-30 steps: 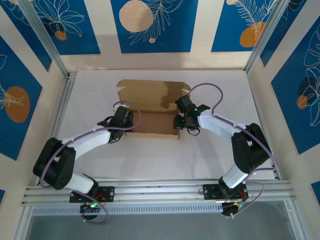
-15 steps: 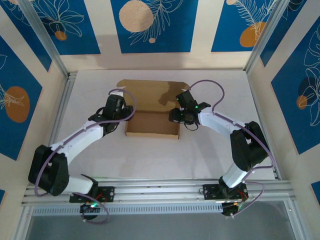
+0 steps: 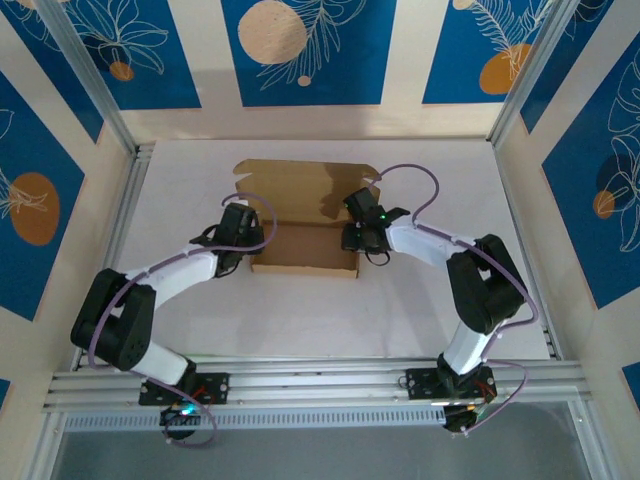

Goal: Fold the paper box

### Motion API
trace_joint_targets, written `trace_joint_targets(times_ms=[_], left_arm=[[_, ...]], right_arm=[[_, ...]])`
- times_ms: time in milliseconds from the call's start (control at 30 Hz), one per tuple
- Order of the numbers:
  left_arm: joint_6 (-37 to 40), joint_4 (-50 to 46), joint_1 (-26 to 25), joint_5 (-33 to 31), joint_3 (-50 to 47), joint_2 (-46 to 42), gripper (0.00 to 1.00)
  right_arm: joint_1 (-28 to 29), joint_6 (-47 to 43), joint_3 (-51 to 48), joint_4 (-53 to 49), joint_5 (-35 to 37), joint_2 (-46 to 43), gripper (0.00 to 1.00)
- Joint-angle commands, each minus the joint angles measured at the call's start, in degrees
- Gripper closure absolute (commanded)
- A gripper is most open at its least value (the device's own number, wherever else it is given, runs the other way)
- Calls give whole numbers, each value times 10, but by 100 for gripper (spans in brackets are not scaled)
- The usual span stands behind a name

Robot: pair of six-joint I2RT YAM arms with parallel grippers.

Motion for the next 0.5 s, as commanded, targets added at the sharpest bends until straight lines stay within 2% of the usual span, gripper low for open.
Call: trace_joint_targets(times_ms=[0, 267, 467], left_arm=[[-5, 27, -1, -13, -11, 22, 51], [-10, 18, -25, -41, 4, 57, 56], [-19, -2, -53, -84, 21, 83, 70]], right_arm=[[1, 12, 15, -19, 30, 24, 58], [9, 7, 32, -33, 41, 43, 67], [23, -6, 64, -61, 68, 68, 72]])
